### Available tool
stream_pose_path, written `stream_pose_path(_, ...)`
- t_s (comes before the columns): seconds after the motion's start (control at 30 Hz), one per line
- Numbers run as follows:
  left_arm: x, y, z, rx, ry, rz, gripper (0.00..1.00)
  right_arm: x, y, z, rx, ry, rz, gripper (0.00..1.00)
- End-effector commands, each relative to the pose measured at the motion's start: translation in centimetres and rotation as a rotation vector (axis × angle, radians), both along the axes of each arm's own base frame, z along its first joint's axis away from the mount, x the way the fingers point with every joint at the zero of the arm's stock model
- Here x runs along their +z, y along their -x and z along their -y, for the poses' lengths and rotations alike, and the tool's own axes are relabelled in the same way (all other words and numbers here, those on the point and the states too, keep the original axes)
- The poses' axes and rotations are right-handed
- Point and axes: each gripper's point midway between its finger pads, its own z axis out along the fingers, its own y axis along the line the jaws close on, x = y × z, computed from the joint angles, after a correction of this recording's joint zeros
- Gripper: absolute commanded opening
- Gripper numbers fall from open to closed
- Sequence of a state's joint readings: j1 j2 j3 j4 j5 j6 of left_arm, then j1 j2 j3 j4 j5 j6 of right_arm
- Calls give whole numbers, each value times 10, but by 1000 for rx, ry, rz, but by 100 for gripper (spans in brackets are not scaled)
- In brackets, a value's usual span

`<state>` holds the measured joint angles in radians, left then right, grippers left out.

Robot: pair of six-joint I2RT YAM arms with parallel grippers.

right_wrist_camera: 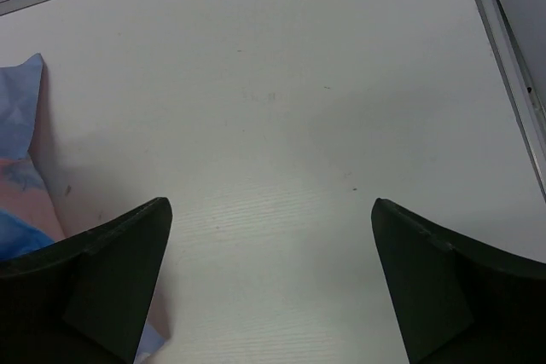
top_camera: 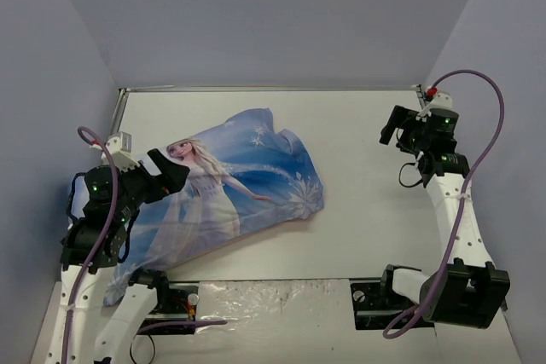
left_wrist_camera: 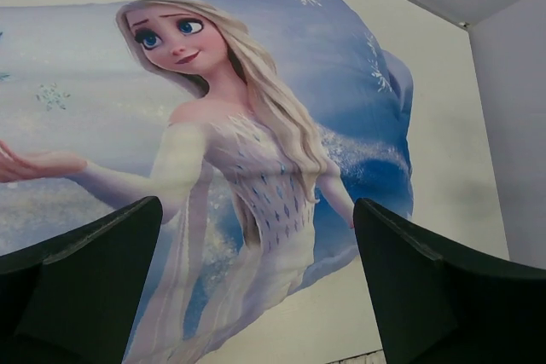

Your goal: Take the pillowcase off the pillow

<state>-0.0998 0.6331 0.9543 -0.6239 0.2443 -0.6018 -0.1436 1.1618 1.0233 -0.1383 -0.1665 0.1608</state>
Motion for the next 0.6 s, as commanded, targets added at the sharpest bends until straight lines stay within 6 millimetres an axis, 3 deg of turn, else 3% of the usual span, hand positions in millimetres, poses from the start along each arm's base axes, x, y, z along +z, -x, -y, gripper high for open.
stream_pose_path(0.0,19,0,11,-63,-3,54,94,36,-6,-12,75,-14,86,100)
stream_pose_path(0.1,23,0,22,-103,-22,50,94,42,-3,-34,266,36,108,100)
stream_pose_path(0.23,27,1,39,-159,-87,40,94,33,25,-103,719,202,79,100)
stream_pose_path(0.3,28,4,50,-192,-144,27,94,25,32,-119,842,320,47,100)
stream_pose_path(0.4,24,14,64,-235,-227,-2,94,18,61,-145,1158,396,66,100)
stream_pose_path(0.43,23,18,65,-233,-250,-19,94,13,79,-151,1254,392,37,100)
stream_pose_path(0.47,10,25,64,-238,-310,-77,94,8,85,-155,1312,401,31,100)
stream_pose_path(0.5,15,32,67,-240,-357,-54,94,3,90,-157,1359,419,18,100)
stream_pose_path(0.57,4,44,68,-218,-397,-104,94,-14,100,-160,1461,452,-27,100)
